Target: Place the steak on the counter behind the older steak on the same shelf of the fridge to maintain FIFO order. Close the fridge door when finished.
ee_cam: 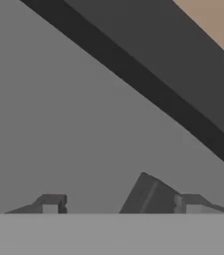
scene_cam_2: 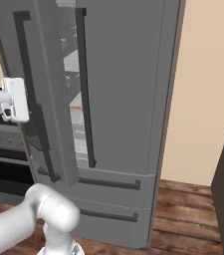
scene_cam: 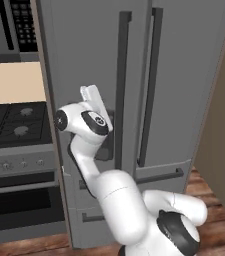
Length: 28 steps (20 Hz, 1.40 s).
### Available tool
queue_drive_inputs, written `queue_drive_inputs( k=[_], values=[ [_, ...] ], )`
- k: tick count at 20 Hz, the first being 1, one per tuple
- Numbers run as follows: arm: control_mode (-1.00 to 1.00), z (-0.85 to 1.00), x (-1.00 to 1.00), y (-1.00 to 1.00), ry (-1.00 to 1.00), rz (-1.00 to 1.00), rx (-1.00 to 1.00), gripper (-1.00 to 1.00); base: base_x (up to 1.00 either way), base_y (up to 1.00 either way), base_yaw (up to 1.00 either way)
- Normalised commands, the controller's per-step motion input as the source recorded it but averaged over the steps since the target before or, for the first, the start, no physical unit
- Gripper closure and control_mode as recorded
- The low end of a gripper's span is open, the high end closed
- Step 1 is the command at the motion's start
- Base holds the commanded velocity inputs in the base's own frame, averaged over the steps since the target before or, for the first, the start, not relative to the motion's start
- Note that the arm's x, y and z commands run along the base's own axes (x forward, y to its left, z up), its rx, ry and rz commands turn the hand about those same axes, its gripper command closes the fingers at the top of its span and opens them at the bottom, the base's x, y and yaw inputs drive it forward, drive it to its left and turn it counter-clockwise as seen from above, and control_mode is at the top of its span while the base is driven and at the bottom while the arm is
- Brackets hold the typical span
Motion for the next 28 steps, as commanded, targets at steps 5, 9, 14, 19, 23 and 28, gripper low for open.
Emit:
queue_drive_inputs(
  k=[5, 9, 14, 19, 23, 28],
  values=[
    [-1.0, 0.04, 0.56, -0.13, -0.03, 0.0, 0.03, -1.0, 0.0, 0.0, 0.0],
    [-1.0, 0.05, 0.45, -0.13, -0.04, 0.0, 0.02, -1.0, 0.0, 0.0, 0.0],
    [-1.0, 0.01, 0.37, -0.15, -0.06, 0.0, 0.03, -1.0, 0.0, 0.0, 0.0],
    [-1.0, 0.0, 0.32, -0.15, -0.07, 0.0, 0.03, -1.0, 0.0, 0.0, 0.0],
    [-1.0, 0.0, 0.33, -0.16, -0.06, 0.0, 0.04, -1.0, 0.0, 0.0, 0.0],
    [-1.0, 0.0, 0.6, -0.21, -0.01, 0.0, 0.05, -1.0, 0.0, 0.0, 0.0]
  ],
)
